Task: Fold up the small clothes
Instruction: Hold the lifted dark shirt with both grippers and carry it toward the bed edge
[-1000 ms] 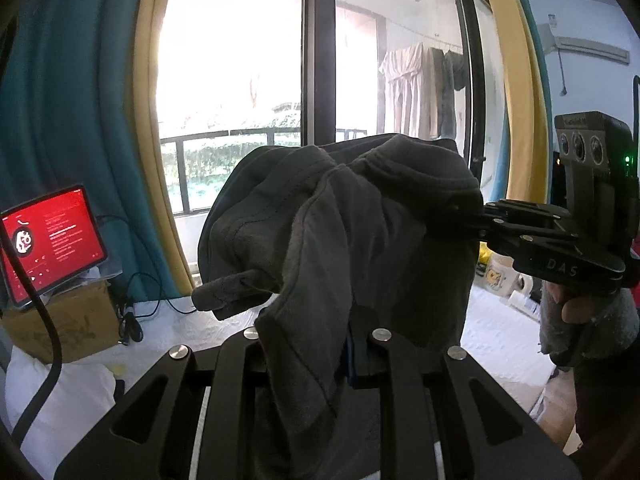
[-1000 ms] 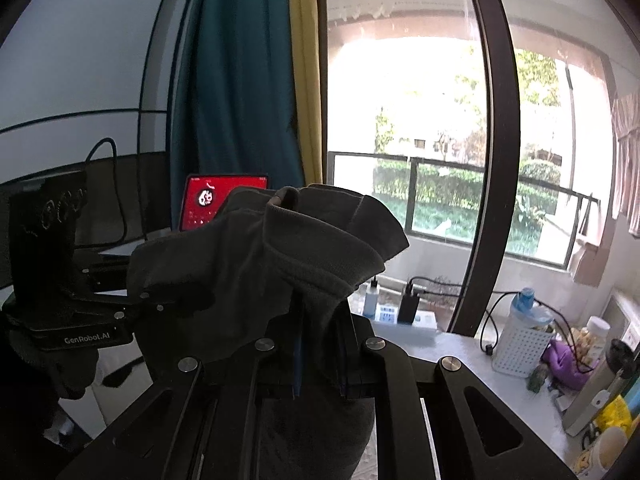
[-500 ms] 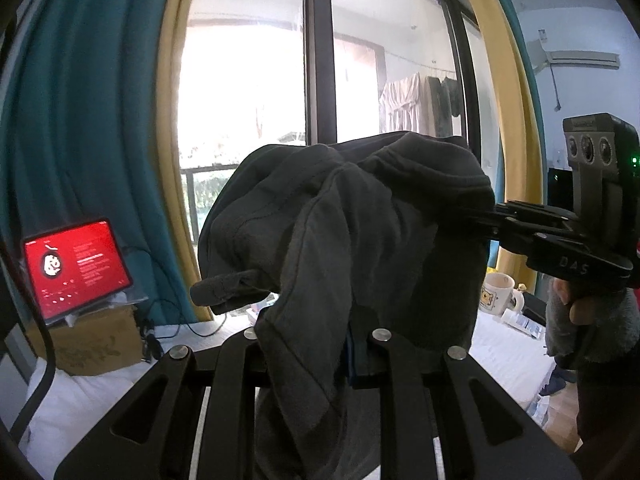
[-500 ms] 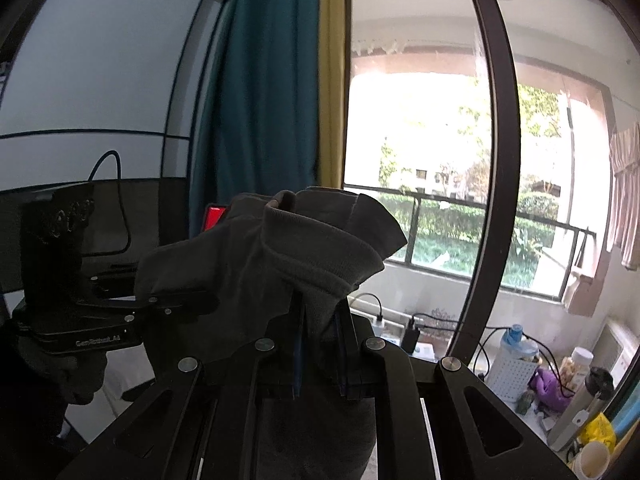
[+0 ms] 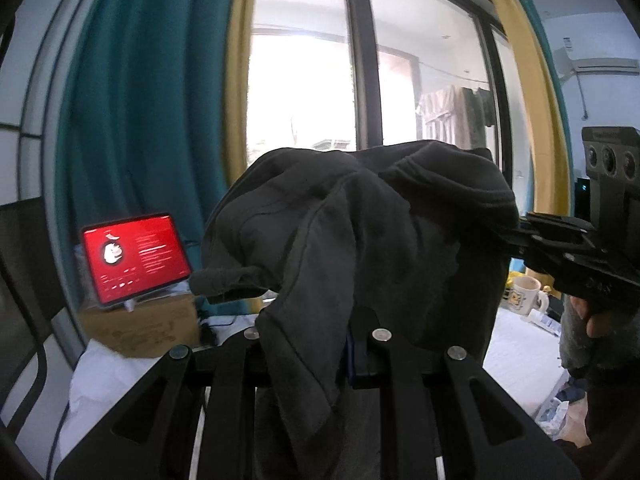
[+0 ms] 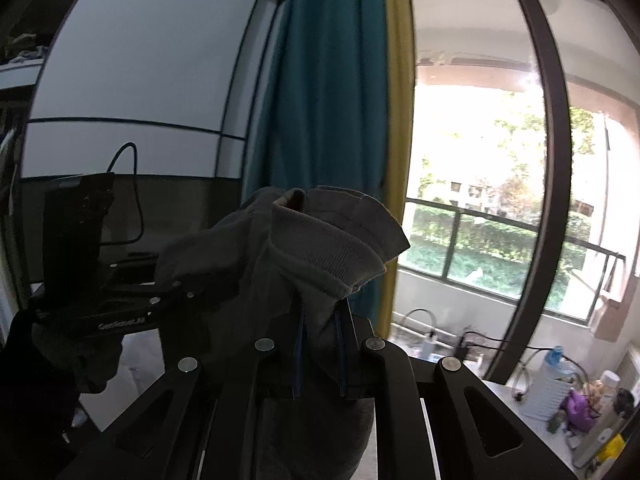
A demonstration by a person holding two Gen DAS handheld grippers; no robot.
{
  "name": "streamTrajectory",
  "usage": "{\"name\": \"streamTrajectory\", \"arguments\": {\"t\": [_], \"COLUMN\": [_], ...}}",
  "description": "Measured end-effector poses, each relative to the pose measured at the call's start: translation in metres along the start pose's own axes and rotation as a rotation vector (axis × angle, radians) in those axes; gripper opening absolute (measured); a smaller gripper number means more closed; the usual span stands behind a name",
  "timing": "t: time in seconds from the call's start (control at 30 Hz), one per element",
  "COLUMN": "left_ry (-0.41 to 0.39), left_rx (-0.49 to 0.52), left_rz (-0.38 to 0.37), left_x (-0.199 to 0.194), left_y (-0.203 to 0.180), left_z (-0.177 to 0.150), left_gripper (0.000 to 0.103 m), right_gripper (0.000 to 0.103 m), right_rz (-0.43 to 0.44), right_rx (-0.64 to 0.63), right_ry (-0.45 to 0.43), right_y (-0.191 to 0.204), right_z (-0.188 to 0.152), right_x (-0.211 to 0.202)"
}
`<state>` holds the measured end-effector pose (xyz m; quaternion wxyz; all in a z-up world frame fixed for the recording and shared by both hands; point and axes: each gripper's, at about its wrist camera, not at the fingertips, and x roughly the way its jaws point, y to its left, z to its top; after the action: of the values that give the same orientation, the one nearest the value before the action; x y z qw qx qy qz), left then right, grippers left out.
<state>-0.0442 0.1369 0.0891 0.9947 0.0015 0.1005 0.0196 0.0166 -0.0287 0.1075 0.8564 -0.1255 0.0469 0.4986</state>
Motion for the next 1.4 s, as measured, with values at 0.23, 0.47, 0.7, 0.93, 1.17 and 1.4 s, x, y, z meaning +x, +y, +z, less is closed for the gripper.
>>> {"name": "streamTrajectory", "arguments": {"t": [0.23,0.47,0.7,0.93,1.17,1.4], "left_ry": [0.035,0.073,0.129,0.192,0.259,0.319], "left_rx": [-0.020,-0.038,-0.052,-0.048,-0.063,-0.095], "left_rz": [0.047,0.074,0.068,0.048,0.028,0.018], "left_x": [-0.008,-0.004,0.029,0.071,0.108,0.137], "left_y": [0.023,0.039,0.045,0.050,0.056,0.059], "left_z": [-0.021,-0.036,-0.044,-0.048,-0.054,-0.068], "left_gripper": [0.018,0.018,0.018,0.018,0.018,0.018], "right_gripper": [0.012,0.012,0.013,0.013,0.013,0.013], "right_rz": [0.066,0.077,0.077,0.051,0.052,0.067], "right_rx": [-0.023,-0.028,0.027,0.097,0.148,0.181], "right_ry": [0.052,0.082,0.138,0.190,0.241,0.297], "right_y": [0.031,0.037,0.018,-0.020,-0.045,-0.063], "right_z": [-0.005,-0.012,-0.028,-0.044,-0.061,-0.079], "right_x": [0.023,0.044,0.075,0.112,0.146,0.177]}}
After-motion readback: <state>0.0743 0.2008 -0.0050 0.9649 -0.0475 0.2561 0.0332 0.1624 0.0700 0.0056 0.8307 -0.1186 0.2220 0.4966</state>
